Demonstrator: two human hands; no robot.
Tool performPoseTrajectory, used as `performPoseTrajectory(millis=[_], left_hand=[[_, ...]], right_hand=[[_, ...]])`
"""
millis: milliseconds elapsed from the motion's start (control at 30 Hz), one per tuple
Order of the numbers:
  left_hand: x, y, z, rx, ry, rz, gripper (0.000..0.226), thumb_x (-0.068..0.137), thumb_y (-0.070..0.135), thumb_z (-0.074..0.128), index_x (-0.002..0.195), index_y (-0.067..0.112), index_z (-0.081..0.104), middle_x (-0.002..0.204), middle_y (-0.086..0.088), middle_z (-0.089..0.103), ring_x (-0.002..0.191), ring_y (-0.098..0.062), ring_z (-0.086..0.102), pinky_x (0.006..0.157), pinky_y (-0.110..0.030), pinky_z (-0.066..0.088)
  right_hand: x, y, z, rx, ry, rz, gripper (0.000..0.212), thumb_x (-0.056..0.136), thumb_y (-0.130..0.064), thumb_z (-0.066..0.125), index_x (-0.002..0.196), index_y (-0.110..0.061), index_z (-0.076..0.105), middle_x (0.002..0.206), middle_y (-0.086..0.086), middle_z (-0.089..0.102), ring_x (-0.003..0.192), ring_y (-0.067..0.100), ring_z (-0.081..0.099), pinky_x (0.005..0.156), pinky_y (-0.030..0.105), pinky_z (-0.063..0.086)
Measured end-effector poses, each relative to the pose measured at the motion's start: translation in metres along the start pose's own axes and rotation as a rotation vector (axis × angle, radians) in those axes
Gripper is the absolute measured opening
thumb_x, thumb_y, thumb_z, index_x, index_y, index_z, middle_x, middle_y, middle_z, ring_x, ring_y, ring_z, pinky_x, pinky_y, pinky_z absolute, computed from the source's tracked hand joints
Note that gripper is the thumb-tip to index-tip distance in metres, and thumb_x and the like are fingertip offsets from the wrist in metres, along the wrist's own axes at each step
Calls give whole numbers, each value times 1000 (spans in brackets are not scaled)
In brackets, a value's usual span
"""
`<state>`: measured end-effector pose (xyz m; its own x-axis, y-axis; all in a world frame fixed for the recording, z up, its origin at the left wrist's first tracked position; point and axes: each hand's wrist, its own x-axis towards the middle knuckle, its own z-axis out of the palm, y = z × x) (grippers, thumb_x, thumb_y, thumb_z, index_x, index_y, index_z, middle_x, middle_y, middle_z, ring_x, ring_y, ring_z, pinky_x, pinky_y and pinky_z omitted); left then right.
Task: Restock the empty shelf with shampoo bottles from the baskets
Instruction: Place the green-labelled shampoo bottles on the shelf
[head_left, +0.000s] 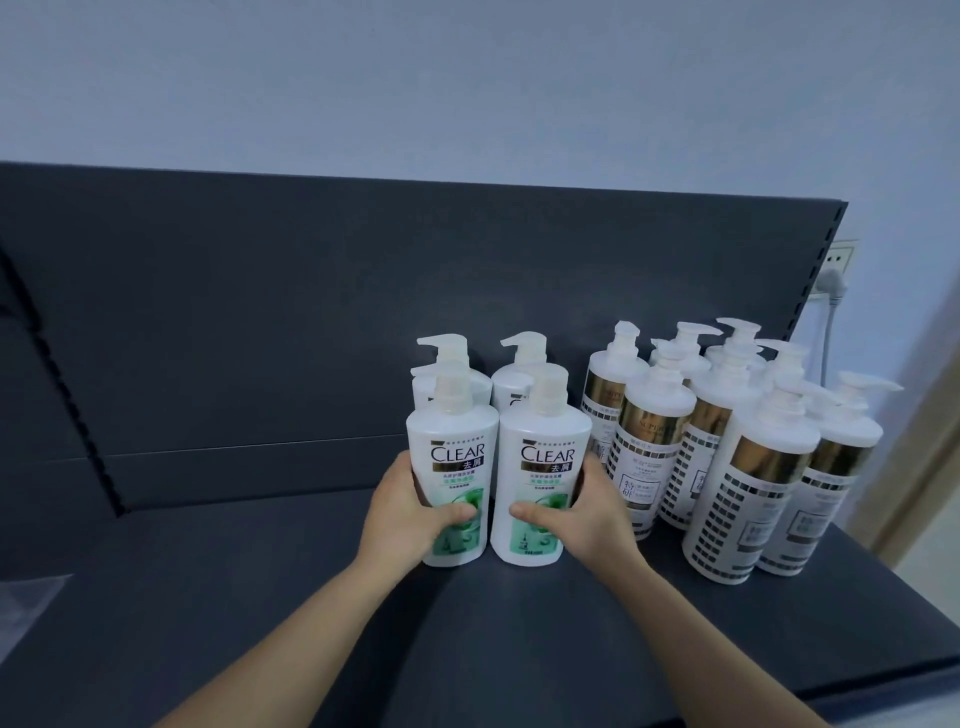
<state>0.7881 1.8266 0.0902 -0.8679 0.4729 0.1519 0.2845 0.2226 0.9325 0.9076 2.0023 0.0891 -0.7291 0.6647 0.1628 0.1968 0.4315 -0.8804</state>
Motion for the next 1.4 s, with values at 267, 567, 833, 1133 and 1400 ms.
performPoseTrajectory(millis=[267,567,833,1133,1400], left_hand=[[5,4,-2,59,-20,15,64,65,12,87,113,28,48,109,14,64,101,-4,59,80,-25,45],[3,9,-4,148,-71,1,61,72,21,83,115,30,41,107,18,58,100,-5,55,81,-25,43],[0,0,-9,398,-121,3,75,67,23,84,128,26,41,124,10,52,113,-13,52,90,-36,47],[-13,-7,-20,761,-365,-20,74,75,42,77,133,11,44,128,-7,46,122,-24,46,96,-33,45],[-39,-1,-40,918,-515,340,51,83,45,66,121,14,50,125,-6,52,117,-26,49,90,-38,48]], right_hand=[[10,-8,-2,-30,-25,-6,68,64,-32,90,119,-25,50,114,-12,63,102,8,57,89,30,45],[14,-6,5,-28,-26,15,69,68,-33,87,124,-27,47,117,-15,60,114,12,57,101,39,47],[1,-9,6,-243,-24,48,70,74,-36,81,132,-20,46,132,-3,59,124,21,55,103,43,45],[-57,-14,-3,-650,-106,178,75,87,-46,67,145,-11,36,149,6,43,137,25,40,109,36,37],[-139,-33,-4,-820,46,334,61,88,-37,62,142,-17,43,140,9,48,133,28,42,108,38,39]])
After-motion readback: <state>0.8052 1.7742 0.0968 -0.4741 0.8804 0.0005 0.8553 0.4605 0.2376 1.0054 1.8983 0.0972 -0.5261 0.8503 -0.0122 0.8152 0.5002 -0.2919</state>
